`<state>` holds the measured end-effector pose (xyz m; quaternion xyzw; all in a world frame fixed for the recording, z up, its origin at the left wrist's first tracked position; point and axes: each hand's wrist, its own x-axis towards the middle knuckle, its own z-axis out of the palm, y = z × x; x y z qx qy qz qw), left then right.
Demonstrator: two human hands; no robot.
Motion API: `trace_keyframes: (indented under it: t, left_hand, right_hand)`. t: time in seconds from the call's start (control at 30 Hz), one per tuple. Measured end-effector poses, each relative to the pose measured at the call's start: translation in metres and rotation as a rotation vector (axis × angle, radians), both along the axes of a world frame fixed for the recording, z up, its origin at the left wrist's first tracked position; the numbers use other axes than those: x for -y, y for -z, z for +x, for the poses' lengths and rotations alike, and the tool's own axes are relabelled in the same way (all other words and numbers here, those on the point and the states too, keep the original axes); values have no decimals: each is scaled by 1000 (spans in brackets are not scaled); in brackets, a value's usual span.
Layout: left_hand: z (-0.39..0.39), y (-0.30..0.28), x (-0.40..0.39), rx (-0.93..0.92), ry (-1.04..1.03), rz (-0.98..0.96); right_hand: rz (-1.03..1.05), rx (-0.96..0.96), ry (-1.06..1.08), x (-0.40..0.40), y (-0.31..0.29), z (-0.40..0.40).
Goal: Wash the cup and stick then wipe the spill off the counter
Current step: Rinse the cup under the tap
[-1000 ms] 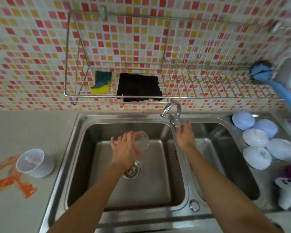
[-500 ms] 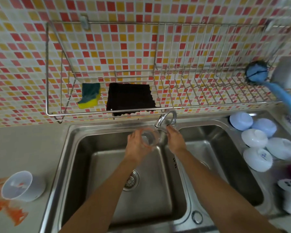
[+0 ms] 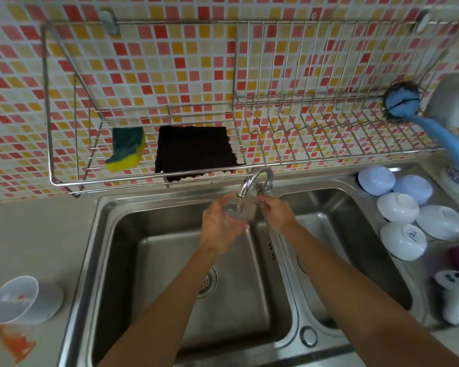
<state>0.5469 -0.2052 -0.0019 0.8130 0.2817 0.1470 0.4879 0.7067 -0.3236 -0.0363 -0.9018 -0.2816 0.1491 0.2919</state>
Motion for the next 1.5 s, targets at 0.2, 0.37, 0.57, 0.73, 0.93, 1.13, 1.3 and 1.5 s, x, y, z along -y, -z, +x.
trace_keyframes:
  t: [0.2, 0.37, 0.57, 0.73, 0.93, 1.13, 1.3, 1.5]
  left_hand:
    - [-5, 0, 6, 12, 66, 55]
    - [-7, 3, -2, 36, -10, 2]
    - [-13, 8, 3, 50, 42, 32]
    - [-12, 8, 3, -25, 127, 9]
    - [-4, 1, -9, -26, 89, -3]
    - [-8, 0, -7, -41, 120, 28]
    - [-10, 0, -4, -66, 148, 6]
    - [-11, -5, 2, -32, 138, -55]
  right_hand:
    - [1, 22, -13, -2, 2, 0]
    - [5, 36, 43, -6, 4, 3]
    - [47, 72, 94, -7, 7, 6]
    - [58, 63, 102, -7, 7, 7]
    - [85, 62, 97, -5, 4, 6]
    - [105, 65, 129, -2, 3, 7]
    - [96, 59, 186, 2, 1, 9]
    - [122, 35, 248, 1, 3, 9]
